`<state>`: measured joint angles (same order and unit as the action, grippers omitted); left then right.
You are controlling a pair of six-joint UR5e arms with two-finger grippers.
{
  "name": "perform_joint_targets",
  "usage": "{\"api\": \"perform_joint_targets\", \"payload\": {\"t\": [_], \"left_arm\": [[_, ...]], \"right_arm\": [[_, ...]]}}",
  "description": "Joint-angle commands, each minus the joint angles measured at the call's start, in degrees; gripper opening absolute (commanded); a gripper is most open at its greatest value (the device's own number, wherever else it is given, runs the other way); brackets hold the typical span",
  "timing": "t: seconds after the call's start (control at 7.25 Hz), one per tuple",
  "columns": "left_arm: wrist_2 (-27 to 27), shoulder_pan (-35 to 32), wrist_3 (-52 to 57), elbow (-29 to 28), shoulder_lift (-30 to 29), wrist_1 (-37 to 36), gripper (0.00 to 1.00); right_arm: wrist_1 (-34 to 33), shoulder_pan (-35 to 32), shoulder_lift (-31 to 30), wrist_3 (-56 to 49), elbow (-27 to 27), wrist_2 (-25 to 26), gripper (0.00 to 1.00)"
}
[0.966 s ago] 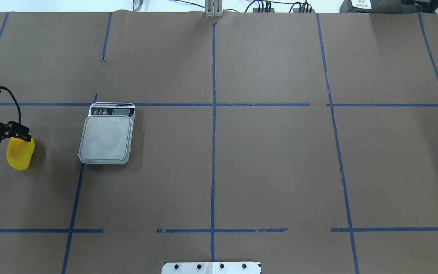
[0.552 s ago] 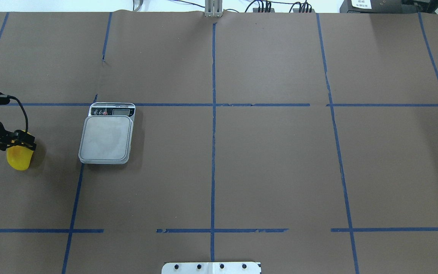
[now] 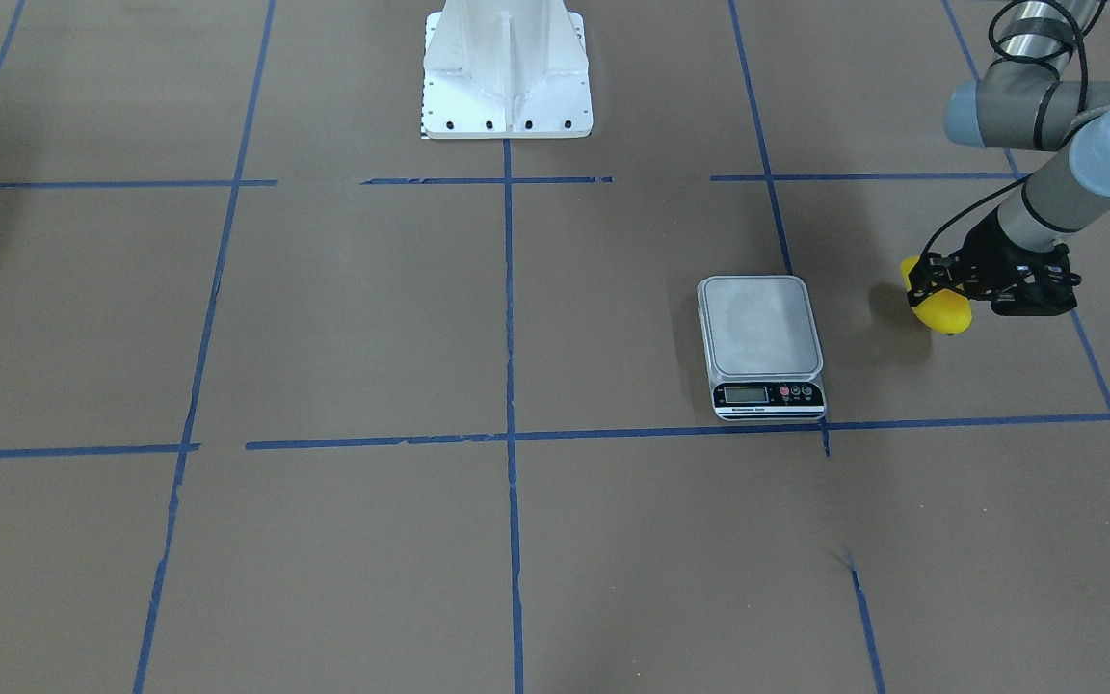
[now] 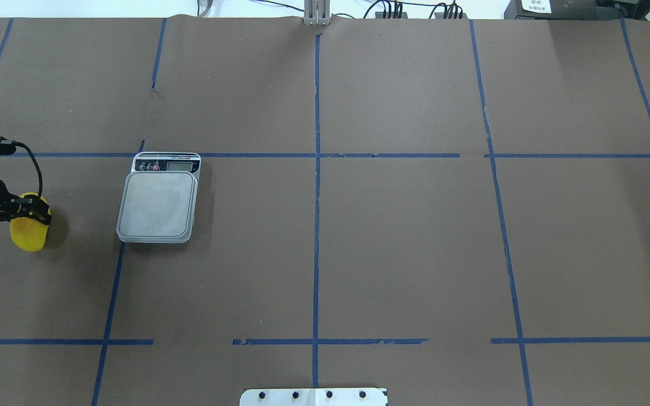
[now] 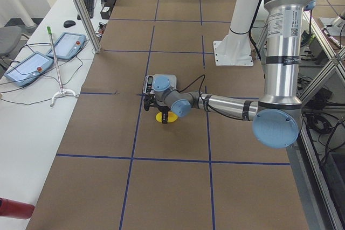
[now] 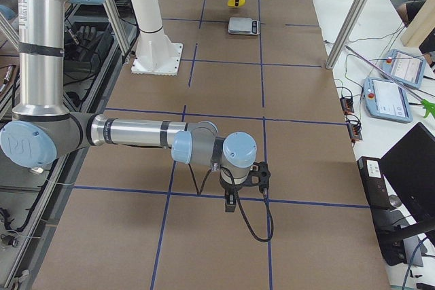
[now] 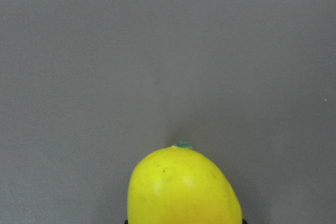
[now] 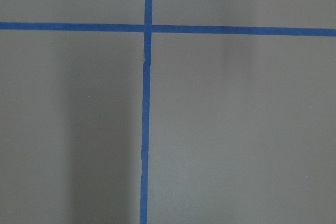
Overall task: Weigh mango
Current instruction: 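Close the left gripper around the yellow mango, then lift the mango and carry it with the left gripper over the scale tray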
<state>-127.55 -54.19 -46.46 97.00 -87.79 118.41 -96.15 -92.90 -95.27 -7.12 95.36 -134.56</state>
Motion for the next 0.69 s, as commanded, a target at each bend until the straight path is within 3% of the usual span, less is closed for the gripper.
{"api": "perform_joint_targets", "payload": {"t": [0.0,0.14,0.41,0.55], "left_arm": [[-2.60,-1.52,1.89,11.23,2.36,-11.46,0.00],[-3.05,-6.49,7.73,15.19,0.18,-22.49,0.00],[-2.97,-7.60,7.10,14.98,-15.06,-38.88,0.00],[-3.23,-6.98,2.04,12.88,-18.18,-38.43,0.00]], "right_arm": [[0.00,0.00,0.00,0.00,0.00,0.00,1.00],[0.00,0.00,0.00,0.00,0.00,0.00,1.00],[0.00,0.00,0.00,0.00,0.00,0.00,1.00],[0.09,0.00,0.00,0.00,0.00,0.00,1.00]]}}
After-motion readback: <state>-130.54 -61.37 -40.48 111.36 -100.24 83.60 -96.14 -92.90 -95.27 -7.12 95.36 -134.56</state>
